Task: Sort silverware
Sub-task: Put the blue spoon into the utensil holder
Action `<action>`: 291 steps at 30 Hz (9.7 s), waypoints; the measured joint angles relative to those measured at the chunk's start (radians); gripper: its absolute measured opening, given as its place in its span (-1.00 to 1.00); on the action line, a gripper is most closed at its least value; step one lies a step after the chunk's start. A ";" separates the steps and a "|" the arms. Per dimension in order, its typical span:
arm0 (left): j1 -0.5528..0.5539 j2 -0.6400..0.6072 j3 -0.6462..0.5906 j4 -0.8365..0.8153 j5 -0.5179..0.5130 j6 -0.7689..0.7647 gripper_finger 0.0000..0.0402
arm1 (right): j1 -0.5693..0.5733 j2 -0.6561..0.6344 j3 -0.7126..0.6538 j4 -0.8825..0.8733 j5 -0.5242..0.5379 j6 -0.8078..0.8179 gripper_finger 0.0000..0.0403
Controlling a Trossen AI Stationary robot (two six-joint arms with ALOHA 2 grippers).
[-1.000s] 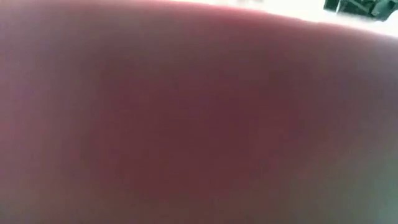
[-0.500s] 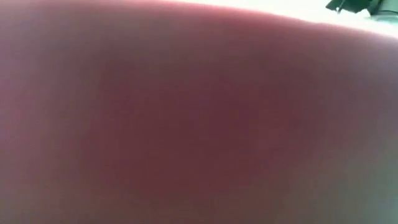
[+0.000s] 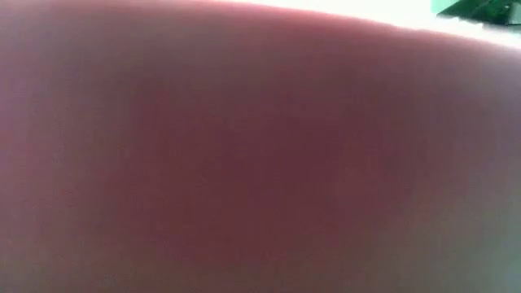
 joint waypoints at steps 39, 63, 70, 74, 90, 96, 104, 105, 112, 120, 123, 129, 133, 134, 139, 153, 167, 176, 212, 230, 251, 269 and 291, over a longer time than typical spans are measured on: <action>0.103 0.000 -0.042 0.075 0.234 -0.109 -0.93 | 0.153 -0.040 -0.176 0.152 0.132 0.198 -0.99; 0.029 -0.001 -0.206 0.736 0.230 -0.299 -0.90 | 0.194 -0.519 -0.172 0.496 0.623 -0.364 -1.00; -0.017 -0.001 -0.206 0.905 0.189 -0.226 -0.57 | 0.194 -0.535 -0.171 0.503 0.654 -0.397 -1.00; -0.041 -0.001 -0.206 0.928 0.036 -0.226 -0.31 | 0.193 -0.534 -0.171 0.496 0.654 -0.395 -1.00; -0.047 -0.001 -0.206 1.039 0.025 -0.229 -0.05 | 0.194 -0.537 -0.172 0.478 0.683 -0.393 -1.00; -0.042 -0.001 -0.205 1.043 0.027 -0.255 -0.05 | 0.194 -0.538 -0.172 0.481 0.714 -0.404 -1.00; -0.041 -0.001 -0.205 1.046 0.029 -0.255 -0.05 | 0.194 -0.542 -0.172 0.580 0.739 -0.516 -1.00; -0.041 -0.001 -0.205 1.046 0.029 -0.255 -0.05 | 0.194 -0.542 -0.172 0.580 0.741 -0.518 -1.00; -0.041 -0.001 -0.205 1.071 0.029 -0.255 -0.15 | 0.194 -0.542 -0.172 0.570 0.760 -0.514 -1.00; -0.032 -0.001 -0.205 1.094 0.029 -0.256 -0.66 | 0.194 -0.542 -0.172 0.570 0.763 -0.514 -1.00; -0.026 -0.001 -0.205 1.091 0.033 -0.258 -0.91 | 0.194 -0.542 -0.172 0.571 0.784 -0.521 -1.00; -0.021 -0.001 -0.205 1.099 0.033 -0.281 -0.94 | 0.193 -0.542 -0.172 0.576 0.789 -0.575 -0.94; -0.020 -0.001 -0.205 1.095 0.032 -0.281 -0.96 | 0.194 -0.542 -0.172 0.564 0.781 -0.585 -0.75; -0.020 -0.001 -0.205 1.094 0.028 -0.281 -0.96 | 0.194 -0.542 -0.172 0.564 0.781 -0.586 -0.69; -0.014 -0.003 -0.205 1.085 -0.005 -0.281 -0.96 | 0.194 -0.554 -0.161 0.535 0.776 -0.598 -0.34; 0.088 -0.068 -0.179 0.954 -0.446 -0.152 -0.96 | 0.194 -0.606 -0.118 0.045 0.777 -0.097 -0.07; 0.102 0.120 0.137 0.878 -0.434 -0.222 -0.96 | 0.194 -0.607 -0.118 0.022 0.780 -0.045 -0.10; 0.110 0.240 0.296 0.773 -0.453 -0.227 -0.96 | 0.194 -0.607 -0.118 0.039 0.757 -0.046 -0.10; 0.105 0.256 0.297 0.649 -0.496 -0.295 -0.22 | 0.194 -0.607 -0.118 0.044 0.750 -0.048 -0.10; 0.180 0.252 0.371 0.347 -0.200 -0.456 -0.21 | 0.194 -0.607 -0.118 0.070 0.750 -0.049 -0.10; 0.187 0.068 0.371 -0.033 -0.180 -0.231 -0.20 | 0.194 -0.606 -0.118 0.076 0.724 -0.056 -0.10; 0.145 -0.097 0.347 -0.953 -0.189 0.120 -0.20 | 0.194 -0.600 -0.118 0.076 0.700 -0.104 -0.10; 0.139 0.113 0.168 -0.344 -0.463 0.479 -0.20 | 0.194 -0.598 -0.118 0.074 0.701 -0.108 -0.10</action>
